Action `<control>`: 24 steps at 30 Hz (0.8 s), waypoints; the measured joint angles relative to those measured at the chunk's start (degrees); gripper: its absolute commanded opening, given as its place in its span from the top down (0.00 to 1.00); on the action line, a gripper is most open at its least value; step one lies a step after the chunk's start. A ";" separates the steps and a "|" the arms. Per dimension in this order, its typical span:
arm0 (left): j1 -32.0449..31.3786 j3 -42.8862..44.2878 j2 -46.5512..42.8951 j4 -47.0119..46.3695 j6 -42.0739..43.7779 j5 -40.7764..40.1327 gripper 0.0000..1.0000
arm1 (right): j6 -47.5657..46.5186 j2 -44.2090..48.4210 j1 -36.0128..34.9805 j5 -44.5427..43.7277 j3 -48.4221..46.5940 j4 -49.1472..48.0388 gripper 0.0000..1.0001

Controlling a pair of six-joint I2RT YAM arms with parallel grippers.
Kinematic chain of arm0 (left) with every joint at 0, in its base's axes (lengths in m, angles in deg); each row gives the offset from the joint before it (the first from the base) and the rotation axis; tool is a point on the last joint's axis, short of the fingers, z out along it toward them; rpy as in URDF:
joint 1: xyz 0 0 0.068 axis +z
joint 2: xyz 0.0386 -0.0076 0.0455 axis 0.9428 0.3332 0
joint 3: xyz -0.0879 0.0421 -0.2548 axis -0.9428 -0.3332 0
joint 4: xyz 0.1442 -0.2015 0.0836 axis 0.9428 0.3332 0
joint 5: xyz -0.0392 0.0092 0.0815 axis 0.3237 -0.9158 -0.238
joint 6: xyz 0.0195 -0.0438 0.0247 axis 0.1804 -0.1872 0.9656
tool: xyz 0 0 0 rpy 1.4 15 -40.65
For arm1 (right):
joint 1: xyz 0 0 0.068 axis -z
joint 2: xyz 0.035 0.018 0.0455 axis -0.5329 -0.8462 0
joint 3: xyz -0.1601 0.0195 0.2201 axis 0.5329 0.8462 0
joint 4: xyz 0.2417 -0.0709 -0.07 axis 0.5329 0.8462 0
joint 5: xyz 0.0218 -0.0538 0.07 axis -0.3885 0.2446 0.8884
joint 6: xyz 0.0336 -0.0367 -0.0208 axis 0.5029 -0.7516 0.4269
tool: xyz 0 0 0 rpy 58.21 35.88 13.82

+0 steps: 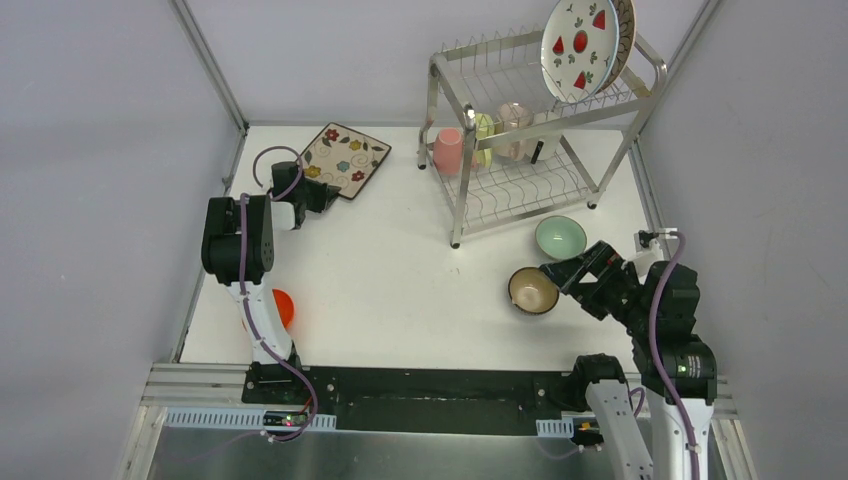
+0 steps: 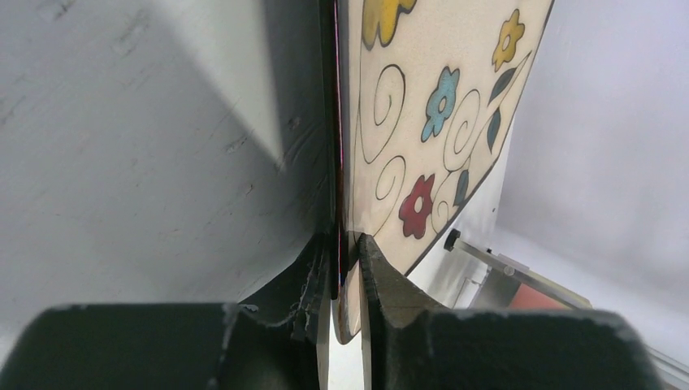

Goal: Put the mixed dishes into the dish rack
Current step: Move the plate to the center of the board.

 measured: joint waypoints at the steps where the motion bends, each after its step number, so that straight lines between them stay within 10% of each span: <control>1: 0.00 0.00 -0.17 0.17 0.22 0.00 1.00 | 0.57 0.28 0.00 -0.15 0.57 0.09 0.00; 24: -0.02 -18.93 -21.29 6.99 1.29 2.03 1.00 | 6.54 5.84 0.00 -5.03 2.62 1.16 0.00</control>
